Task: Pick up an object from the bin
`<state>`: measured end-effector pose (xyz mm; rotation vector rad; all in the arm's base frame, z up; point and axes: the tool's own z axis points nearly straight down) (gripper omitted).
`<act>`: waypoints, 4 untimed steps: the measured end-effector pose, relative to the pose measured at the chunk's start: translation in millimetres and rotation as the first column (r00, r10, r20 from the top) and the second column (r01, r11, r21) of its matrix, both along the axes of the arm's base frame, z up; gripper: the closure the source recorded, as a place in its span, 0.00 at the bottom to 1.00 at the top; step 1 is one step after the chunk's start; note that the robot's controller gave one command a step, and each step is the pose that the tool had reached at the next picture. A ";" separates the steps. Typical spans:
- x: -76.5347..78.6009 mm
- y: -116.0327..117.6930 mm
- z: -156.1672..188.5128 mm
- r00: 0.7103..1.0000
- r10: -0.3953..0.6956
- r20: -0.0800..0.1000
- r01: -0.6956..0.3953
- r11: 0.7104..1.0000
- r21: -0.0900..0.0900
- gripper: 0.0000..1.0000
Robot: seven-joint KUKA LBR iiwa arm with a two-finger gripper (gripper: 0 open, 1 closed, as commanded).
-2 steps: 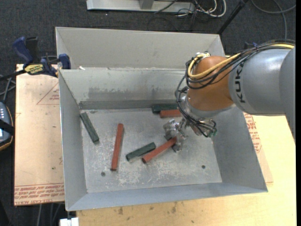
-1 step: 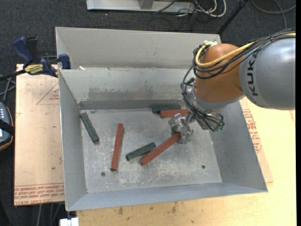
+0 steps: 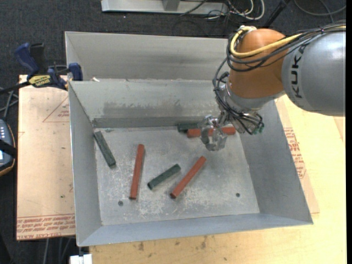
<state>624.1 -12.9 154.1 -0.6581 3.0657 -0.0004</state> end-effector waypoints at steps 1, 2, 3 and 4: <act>-50.2 136.8 -59.4 0.989 0.144 -0.008 -0.144 0.990 0.004 0.00; -47.7 131.1 -57.7 0.991 0.135 -0.005 -0.135 0.991 0.001 1.00; -47.6 131.0 -57.7 0.991 0.134 -0.005 -0.134 0.991 0.001 0.00; -47.7 130.9 -57.7 0.991 0.134 -0.005 -0.134 0.991 0.001 1.00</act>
Offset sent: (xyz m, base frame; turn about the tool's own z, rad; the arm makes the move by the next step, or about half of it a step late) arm 0.0000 0.0000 0.0000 0.0000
